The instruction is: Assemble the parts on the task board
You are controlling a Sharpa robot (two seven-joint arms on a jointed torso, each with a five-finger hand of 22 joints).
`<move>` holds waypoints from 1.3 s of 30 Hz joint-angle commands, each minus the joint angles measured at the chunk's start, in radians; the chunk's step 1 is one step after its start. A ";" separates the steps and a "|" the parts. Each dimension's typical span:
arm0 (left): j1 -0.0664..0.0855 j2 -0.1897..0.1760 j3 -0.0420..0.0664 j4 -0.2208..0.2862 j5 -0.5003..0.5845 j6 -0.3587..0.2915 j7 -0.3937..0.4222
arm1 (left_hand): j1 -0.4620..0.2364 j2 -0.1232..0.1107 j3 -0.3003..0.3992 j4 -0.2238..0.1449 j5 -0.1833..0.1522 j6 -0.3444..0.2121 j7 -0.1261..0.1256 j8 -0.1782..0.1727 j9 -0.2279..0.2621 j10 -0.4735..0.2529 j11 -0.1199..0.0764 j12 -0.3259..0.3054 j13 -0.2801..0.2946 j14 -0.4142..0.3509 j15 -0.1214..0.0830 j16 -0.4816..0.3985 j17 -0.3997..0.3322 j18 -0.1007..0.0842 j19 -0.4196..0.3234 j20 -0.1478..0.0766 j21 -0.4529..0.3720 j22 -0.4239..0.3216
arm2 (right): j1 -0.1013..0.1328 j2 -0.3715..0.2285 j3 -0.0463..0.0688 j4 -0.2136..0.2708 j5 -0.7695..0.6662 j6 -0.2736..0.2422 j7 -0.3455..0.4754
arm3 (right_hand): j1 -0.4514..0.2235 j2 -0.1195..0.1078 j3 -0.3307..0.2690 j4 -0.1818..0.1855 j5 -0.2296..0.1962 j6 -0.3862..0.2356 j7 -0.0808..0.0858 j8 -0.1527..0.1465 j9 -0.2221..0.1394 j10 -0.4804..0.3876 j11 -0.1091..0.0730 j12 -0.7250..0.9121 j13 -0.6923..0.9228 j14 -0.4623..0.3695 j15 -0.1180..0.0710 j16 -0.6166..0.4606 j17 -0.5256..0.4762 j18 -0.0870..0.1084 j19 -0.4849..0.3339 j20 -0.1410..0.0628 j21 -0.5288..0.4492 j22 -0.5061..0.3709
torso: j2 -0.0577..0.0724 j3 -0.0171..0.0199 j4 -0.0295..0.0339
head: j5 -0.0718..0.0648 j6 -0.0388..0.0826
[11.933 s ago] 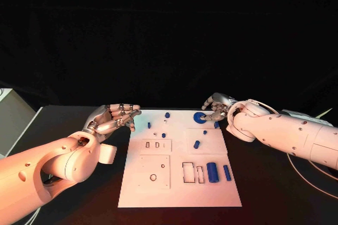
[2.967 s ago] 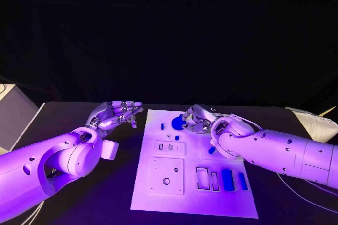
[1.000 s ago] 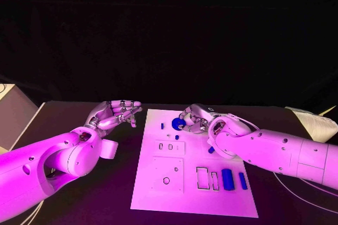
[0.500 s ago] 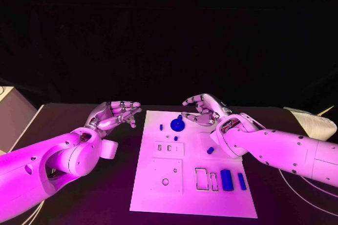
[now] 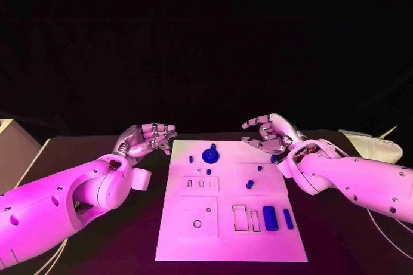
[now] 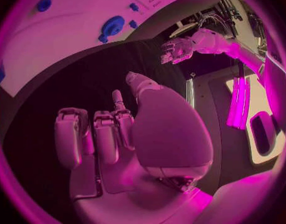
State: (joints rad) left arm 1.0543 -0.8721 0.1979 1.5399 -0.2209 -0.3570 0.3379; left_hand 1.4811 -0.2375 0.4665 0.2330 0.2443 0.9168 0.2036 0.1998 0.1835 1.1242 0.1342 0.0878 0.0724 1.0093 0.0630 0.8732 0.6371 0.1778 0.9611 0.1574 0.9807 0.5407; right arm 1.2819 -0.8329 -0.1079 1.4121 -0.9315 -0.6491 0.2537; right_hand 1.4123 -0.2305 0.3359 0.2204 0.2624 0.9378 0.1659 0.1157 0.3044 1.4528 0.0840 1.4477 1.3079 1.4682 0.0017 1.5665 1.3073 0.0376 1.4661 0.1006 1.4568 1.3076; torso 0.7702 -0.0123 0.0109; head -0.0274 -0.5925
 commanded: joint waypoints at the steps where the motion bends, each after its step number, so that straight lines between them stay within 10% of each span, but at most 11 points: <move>1: -0.003 0.015 0.000 -0.013 -0.038 0.020 -0.012 | -0.011 0.002 -0.001 0.005 -0.006 -0.007 0.000 0.004 0.002 0.001 0.003 0.007 0.001 -0.008 0.001 -0.003 -0.002 0.007 -0.009 0.000 0.002 0.000 | -0.003 -0.015 0.000 -0.009 0.025 0.100 0.039 | 0.008 -0.002 0.001 -0.007 -0.001 -0.002 0.003 0.005 -0.001 -0.017 0.000 -0.018 0.155 0.096 0.005 -0.004 0.239 0.000 0.042 0.006 -0.012 0.125 | -0.019 0.0157 -0.0145 | -0.003 -0.006; 8: -0.027 0.036 0.000 -0.031 -0.059 0.018 -0.024 | -0.014 -0.002 -0.004 0.006 -0.007 -0.007 0.000 0.005 0.002 0.001 0.003 0.007 0.002 -0.008 0.002 -0.003 -0.002 0.007 -0.011 0.000 0.002 0.000 | -0.011 -0.047 -0.002 -0.076 0.024 0.164 0.030 | 0.017 -0.010 0.013 -0.018 0.004 0.001 0.001 0.014 0.001 -0.045 -0.002 -0.050 0.131 0.092 0.003 -0.011 0.223 0.006 0.032 0.005 -0.033 0.104 | -0.039 0.0303 -0.0235 | -0.014 -0.019; 17: -0.046 0.041 0.000 -0.037 -0.068 0.019 -0.032 | -0.011 -0.001 -0.005 -0.001 -0.005 -0.011 -0.005 0.006 0.005 0.033 -0.006 0.032 0.012 -0.006 -0.004 0.002 -0.004 0.008 -0.014 -0.003 0.007 0.000 | -0.023 -0.054 -0.006 -0.171 -0.083 0.244 -0.070 | 0.009 -0.027 0.006 -0.021 0.017 -0.021 0.004 0.011 -0.002 -0.050 0.001 -0.056 0.125 0.095 0.004 -0.007 0.233 0.003 0.036 0.005 -0.029 0.110 | -0.055 0.0384 -0.0287 | -0.035 -0.035; 24: -0.054 0.038 0.000 -0.032 -0.070 0.022 -0.033 | -0.010 -0.003 -0.006 -0.004 -0.005 -0.014 -0.005 0.006 0.006 0.027 -0.005 0.032 0.013 -0.002 -0.005 0.007 -0.003 0.008 -0.012 -0.004 0.011 0.001 | -0.038 -0.043 -0.007 -0.212 -0.155 0.296 -0.122 | 0.017 -0.032 -0.003 -0.028 0.018 -0.034 0.006 0.008 -0.004 -0.031 0.002 -0.036 0.139 0.098 0.006 -0.002 0.248 -0.002 0.046 0.006 -0.011 0.129 | -0.058 0.0410 -0.0294 | -0.047 -0.047; 39: -0.061 0.016 0.000 -0.007 -0.070 0.025 -0.032 | -0.011 -0.003 -0.007 -0.005 -0.005 -0.017 -0.003 0.009 0.008 0.004 -0.001 0.027 0.011 0.004 -0.003 0.016 -0.002 0.007 -0.009 -0.004 0.018 0.003 | -0.054 -0.002 -0.008 -0.264 -0.218 0.334 -0.173 | 0.025 -0.032 -0.016 -0.033 0.015 -0.049 0.009 0.003 -0.007 -0.025 0.005 -0.029 0.143 0.100 0.008 0.001 0.255 -0.003 0.049 0.007 -0.006 0.135 | -0.051 0.0320 -0.0287 | -0.066 -0.067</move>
State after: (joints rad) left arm 0.9932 -0.8553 0.1974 1.5286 -0.2859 -0.3499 0.3027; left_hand 1.4773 -0.2413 0.4607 0.2331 0.2443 0.9059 0.2000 0.2036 0.1906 1.1328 0.1324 0.1158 0.0843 1.0057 0.0594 0.8821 0.6346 0.1778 0.9541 0.1572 0.9923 0.5423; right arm 1.2290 -0.8382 -0.1161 1.1509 -1.1093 -0.3444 0.1052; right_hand 1.4306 -0.2596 0.3270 0.1879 0.2788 0.8968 0.1747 0.1233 0.2989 1.4202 0.0893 1.4152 1.3075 1.4681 0.0017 1.5605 1.3073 0.0376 1.4661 0.1005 1.4460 1.3081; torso 0.7182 0.0217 -0.0158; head -0.0903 -0.6566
